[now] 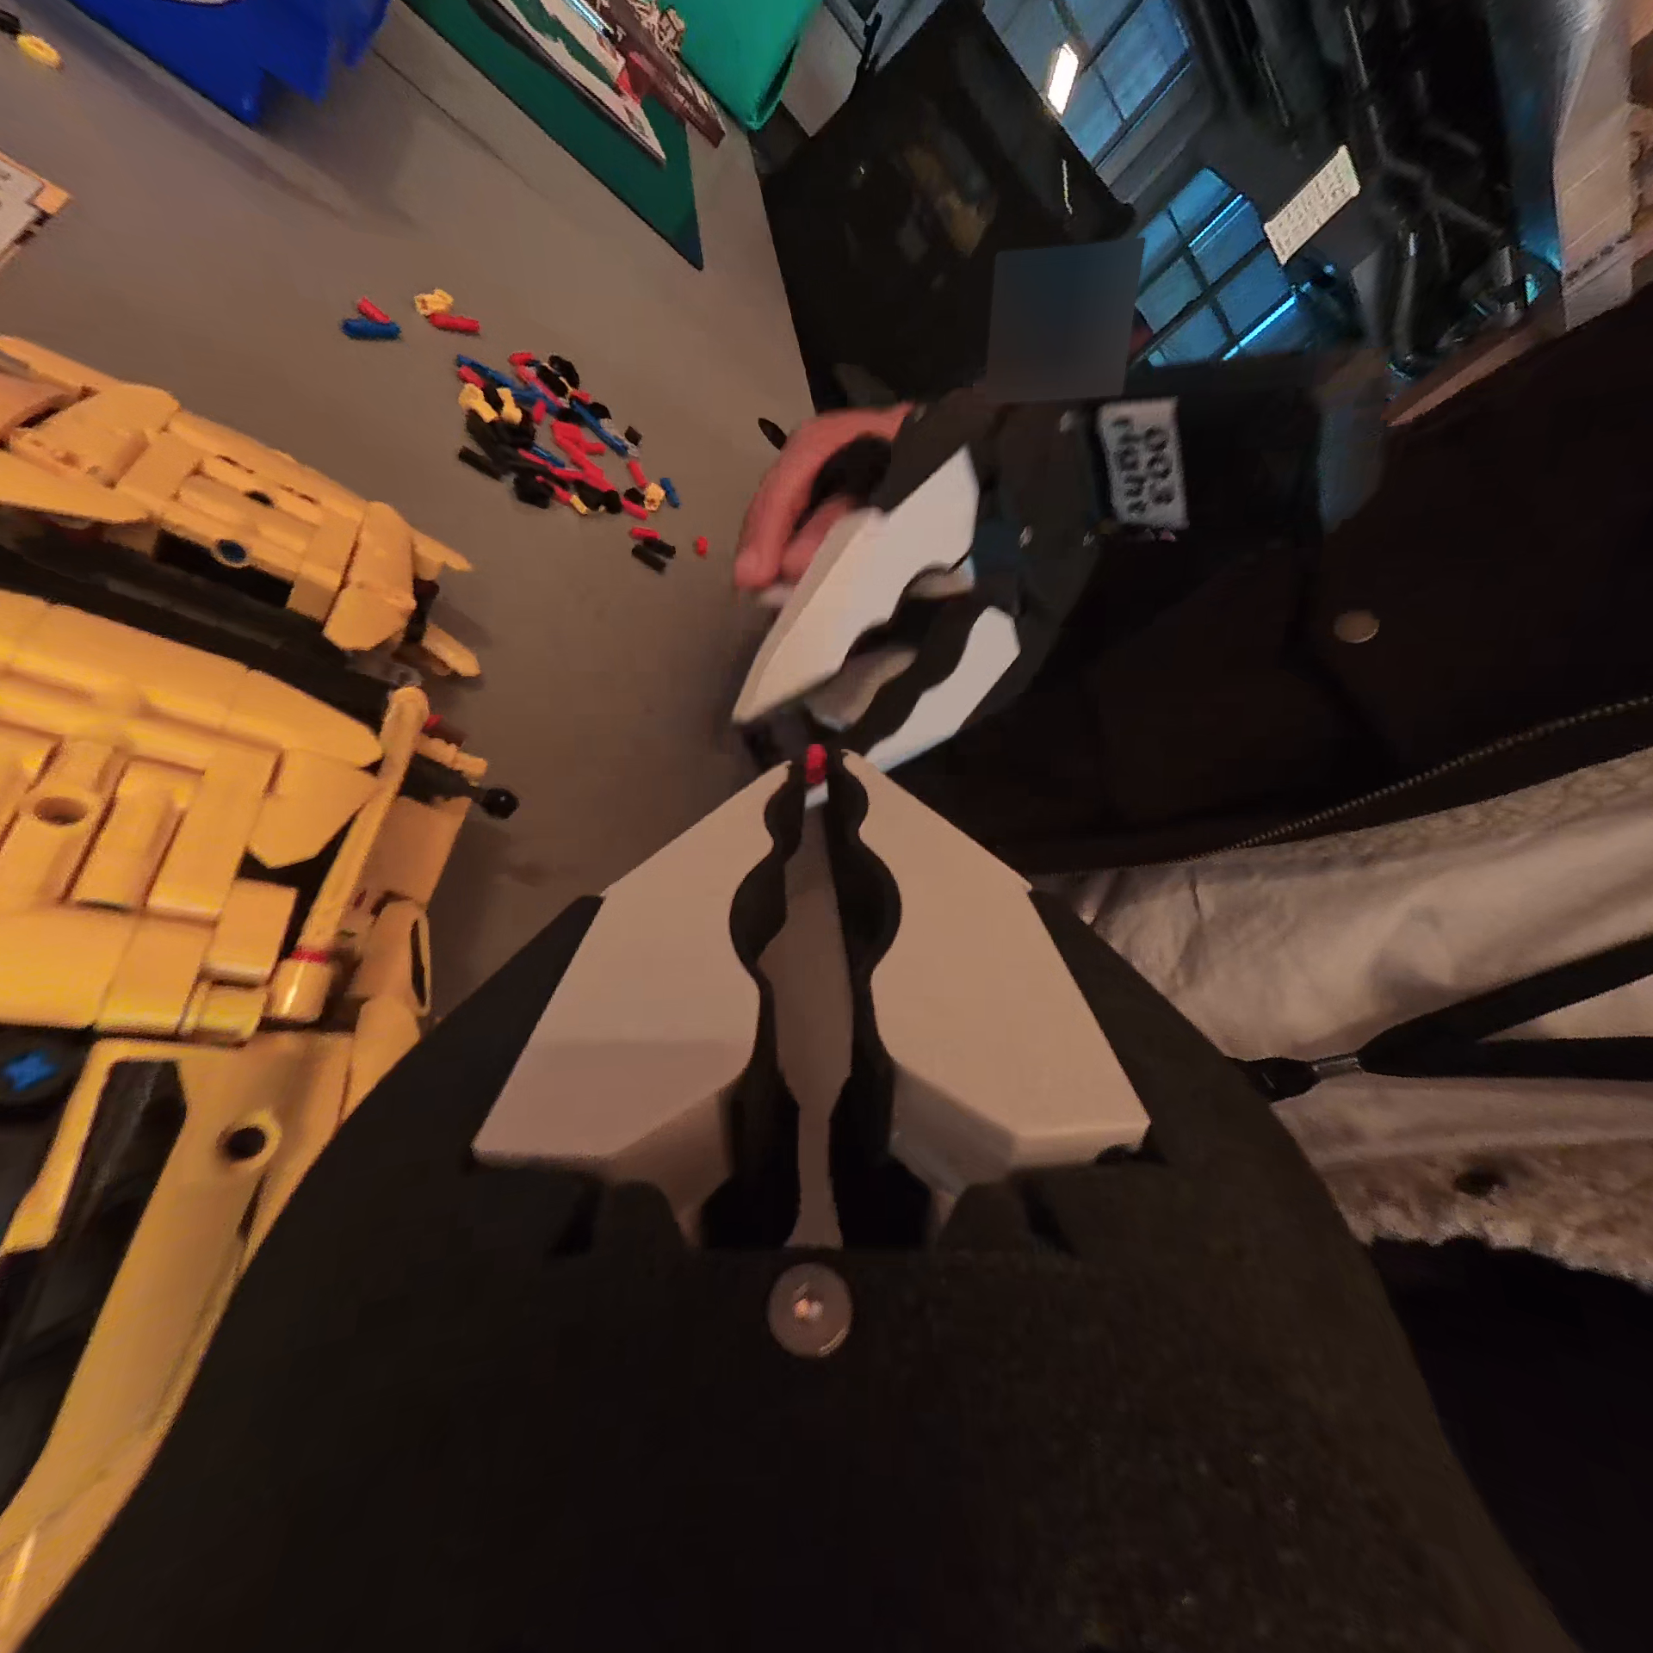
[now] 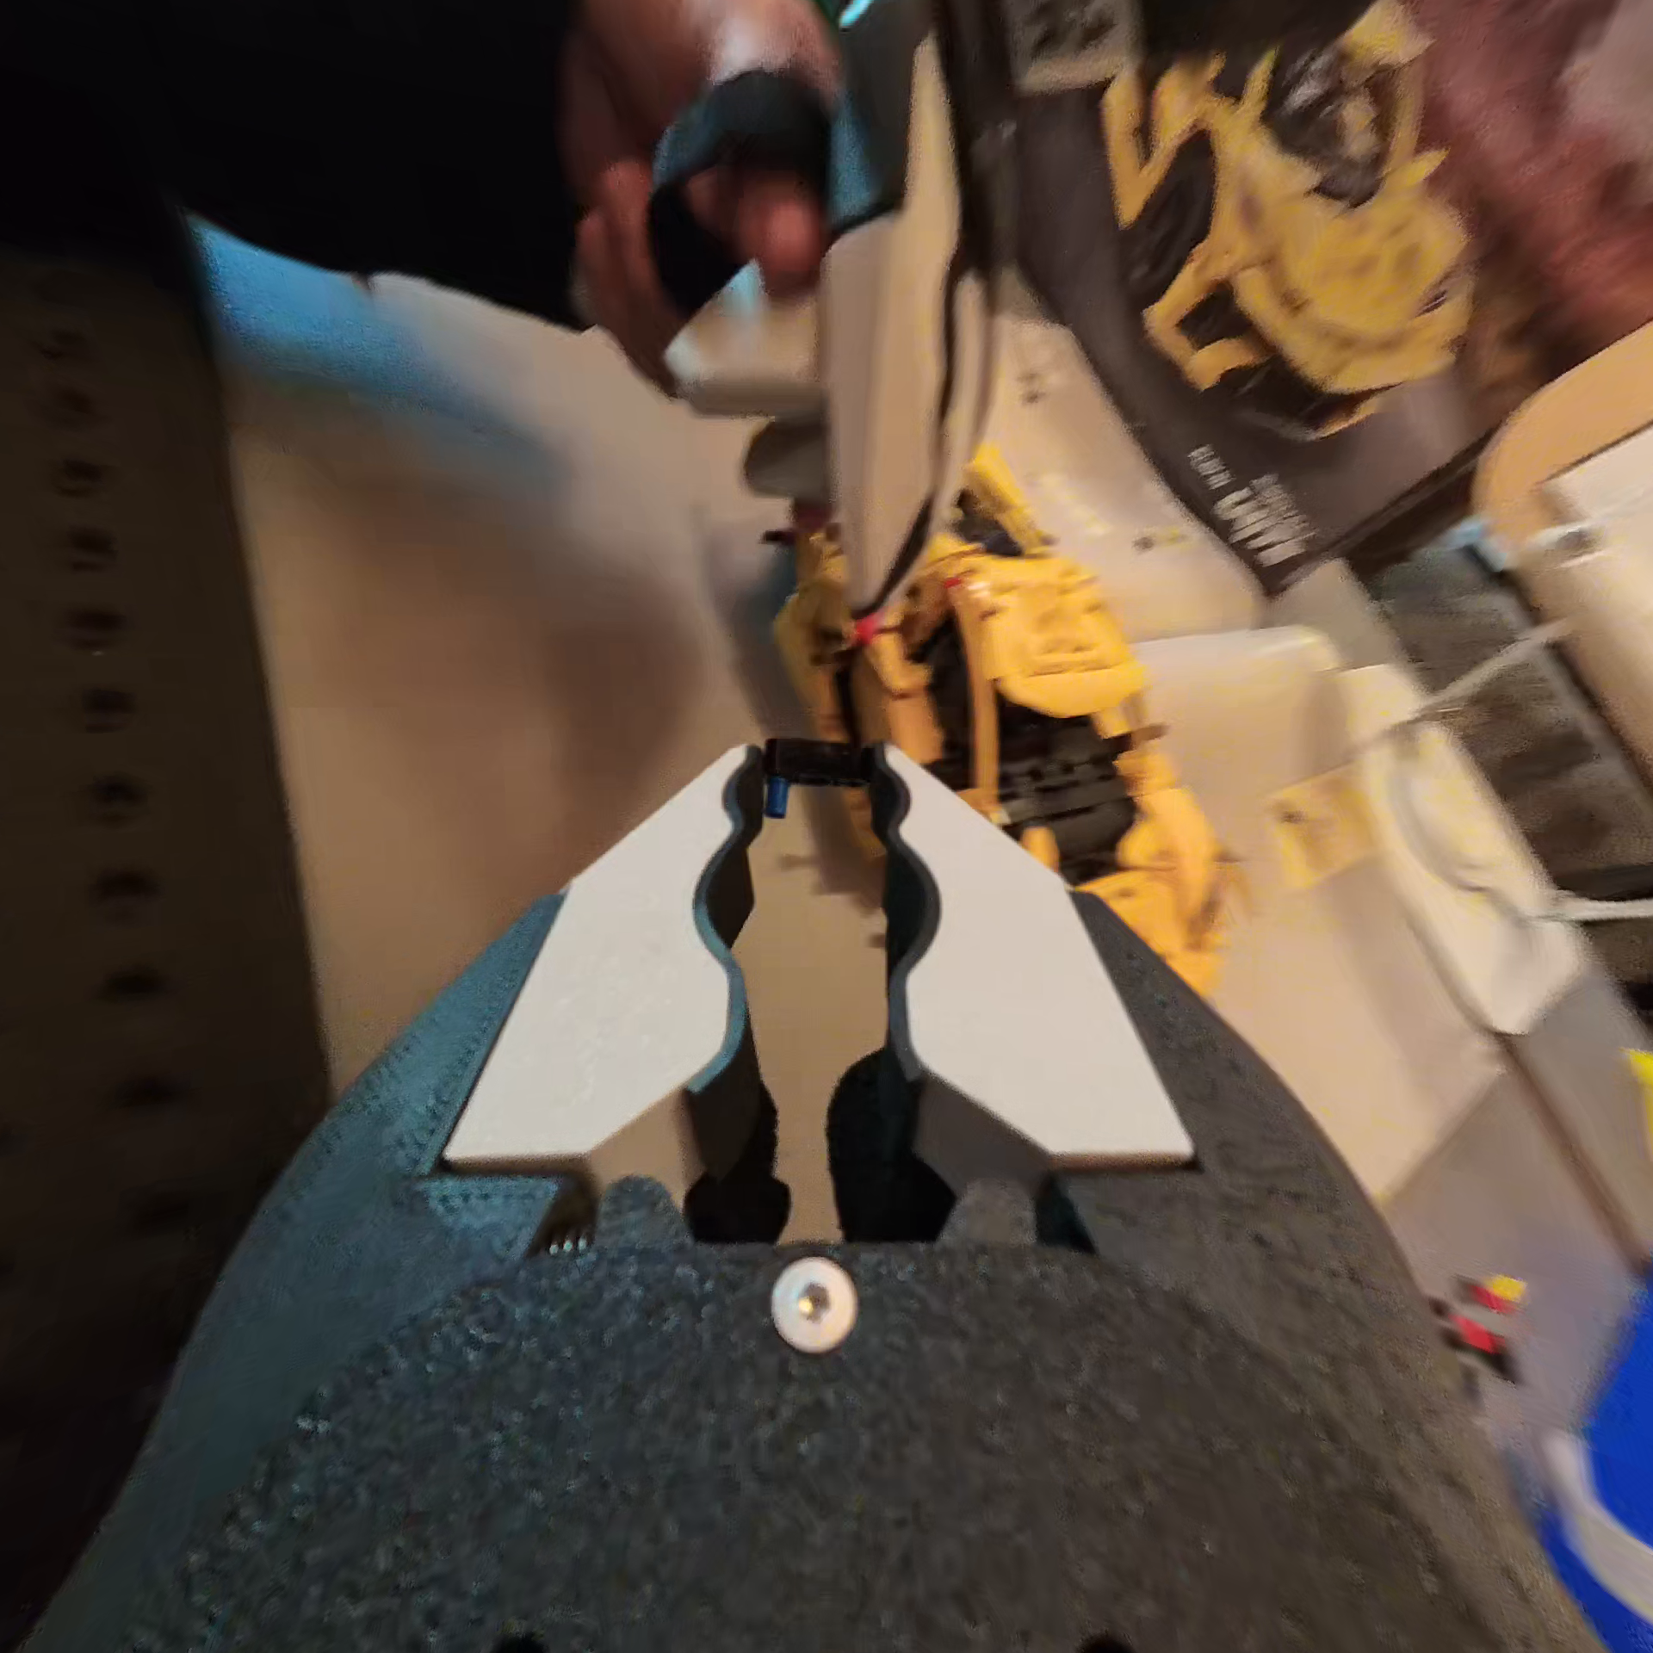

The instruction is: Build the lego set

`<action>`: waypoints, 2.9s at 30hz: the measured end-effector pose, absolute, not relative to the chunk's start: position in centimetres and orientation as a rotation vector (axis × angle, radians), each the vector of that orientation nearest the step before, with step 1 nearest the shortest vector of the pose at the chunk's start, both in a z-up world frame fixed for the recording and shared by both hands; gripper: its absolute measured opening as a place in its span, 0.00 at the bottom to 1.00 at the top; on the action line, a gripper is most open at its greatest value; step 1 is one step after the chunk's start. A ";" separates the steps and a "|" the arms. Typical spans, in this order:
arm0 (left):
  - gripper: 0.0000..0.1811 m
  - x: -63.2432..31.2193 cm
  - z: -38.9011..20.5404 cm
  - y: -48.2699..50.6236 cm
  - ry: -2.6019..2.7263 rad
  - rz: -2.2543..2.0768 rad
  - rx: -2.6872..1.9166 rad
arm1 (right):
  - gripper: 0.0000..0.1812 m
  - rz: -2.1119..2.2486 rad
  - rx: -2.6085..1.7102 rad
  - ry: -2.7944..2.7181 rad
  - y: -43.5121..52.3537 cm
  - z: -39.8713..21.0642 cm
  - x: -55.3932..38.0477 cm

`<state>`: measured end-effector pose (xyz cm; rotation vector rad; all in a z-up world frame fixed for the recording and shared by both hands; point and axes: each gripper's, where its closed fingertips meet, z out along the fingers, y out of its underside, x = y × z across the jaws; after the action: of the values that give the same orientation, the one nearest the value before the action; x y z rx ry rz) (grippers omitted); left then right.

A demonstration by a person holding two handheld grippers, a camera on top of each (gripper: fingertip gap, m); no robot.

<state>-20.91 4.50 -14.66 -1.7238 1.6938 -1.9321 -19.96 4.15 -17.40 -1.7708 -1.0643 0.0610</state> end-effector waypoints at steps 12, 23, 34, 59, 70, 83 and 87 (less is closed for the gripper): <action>0.02 -19.7 -14.2 4.0 1.660 -1.949 -1.683 | 0.12 0.012 -1.708 -1.111 4.4 -14.3 -19.9; 0.02 -19.7 -13.6 4.0 1.633 -1.982 -1.663 | 0.12 0.022 -1.742 -1.077 4.6 -14.4 -19.8; 0.02 -18.9 -15.3 4.5 1.630 -1.834 -1.766 | 0.12 -0.168 -1.751 -1.125 5.1 -16.1 -19.1; 0.02 -17.2 -19.6 5.4 1.669 -1.425 -1.887 | 0.12 0.128 -2.011 -0.763 6.0 -20.6 -17.9; 0.02 -18.0 -24.2 3.6 1.890 -1.188 -2.007 | 0.12 0.311 -2.200 -0.804 4.2 -25.3 -18.7; 0.02 -18.0 -24.8 3.1 1.918 -1.193 -2.017 | 0.20 0.327 -2.134 -0.925 2.8 -24.9 -17.4; 0.02 -18.0 -24.9 3.1 1.907 -1.217 -2.029 | 0.19 0.336 -2.127 -0.917 3.1 -25.5 -18.4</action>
<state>-17.99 3.06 -24.85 -2.0291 1.9074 -1.2173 -18.42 3.09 -25.49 -2.1275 -0.9165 0.3357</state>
